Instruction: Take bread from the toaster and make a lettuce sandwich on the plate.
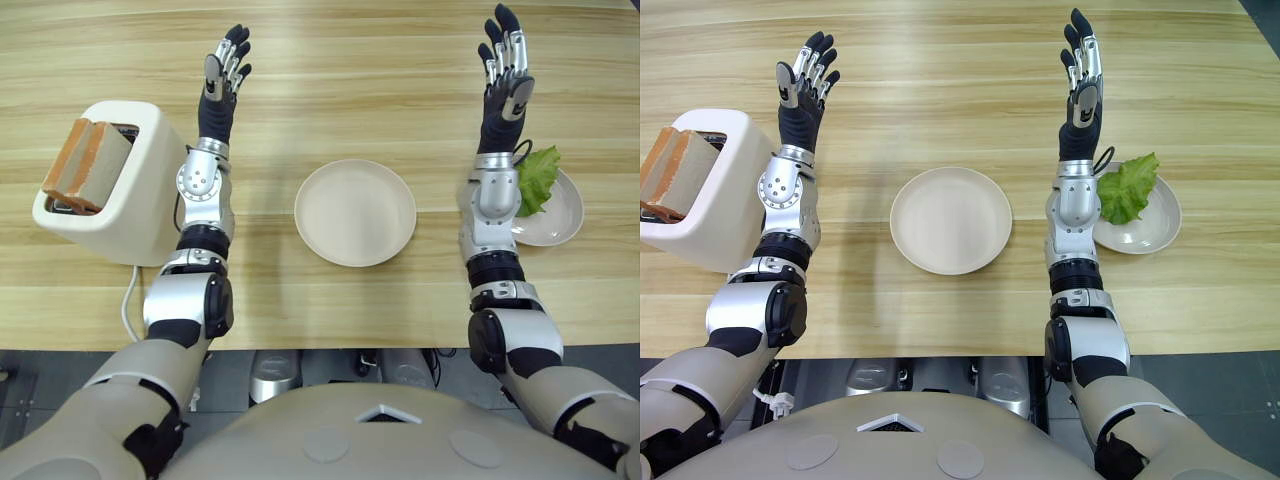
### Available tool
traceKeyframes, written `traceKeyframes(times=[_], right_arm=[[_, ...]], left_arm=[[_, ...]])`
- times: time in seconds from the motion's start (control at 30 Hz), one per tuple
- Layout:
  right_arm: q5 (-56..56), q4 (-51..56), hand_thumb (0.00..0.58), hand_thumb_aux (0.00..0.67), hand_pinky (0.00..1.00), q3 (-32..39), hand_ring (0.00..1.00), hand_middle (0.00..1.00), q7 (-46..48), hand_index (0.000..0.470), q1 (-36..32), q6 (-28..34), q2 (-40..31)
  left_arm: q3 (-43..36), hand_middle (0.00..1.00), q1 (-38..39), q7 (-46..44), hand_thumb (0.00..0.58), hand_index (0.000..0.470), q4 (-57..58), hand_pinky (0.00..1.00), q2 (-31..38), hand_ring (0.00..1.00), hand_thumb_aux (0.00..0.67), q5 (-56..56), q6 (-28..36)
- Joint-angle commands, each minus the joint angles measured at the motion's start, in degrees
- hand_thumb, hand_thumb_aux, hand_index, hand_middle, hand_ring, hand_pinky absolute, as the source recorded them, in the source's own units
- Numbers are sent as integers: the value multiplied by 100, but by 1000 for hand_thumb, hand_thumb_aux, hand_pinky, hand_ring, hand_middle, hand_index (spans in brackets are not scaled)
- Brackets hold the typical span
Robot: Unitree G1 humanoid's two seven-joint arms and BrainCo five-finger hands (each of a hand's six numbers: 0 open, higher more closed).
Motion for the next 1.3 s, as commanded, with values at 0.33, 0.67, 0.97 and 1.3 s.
traceKeyframes(times=[0.33,0.67,0.97,1.3], right_arm=[[-177,48,0,0,0,121,0,0,21,0,-58,294,-43],[-469,-177,0,0,0,293,0,0,-98,0,98,266,-8],[-541,-325,0,0,0,347,0,0,-123,0,141,450,15],[-433,-146,0,0,0,210,0,0,-113,0,116,452,-201]], left_arm=[[-582,0,71,494,0,0,36,0,165,0,0,870,317],[-1096,0,331,1400,0,0,-653,0,376,0,0,1754,-123],[-722,0,1440,888,0,0,-4271,0,2248,0,0,2598,1555],[381,0,3022,-183,0,0,-4472,0,4373,0,0,2397,3018]])
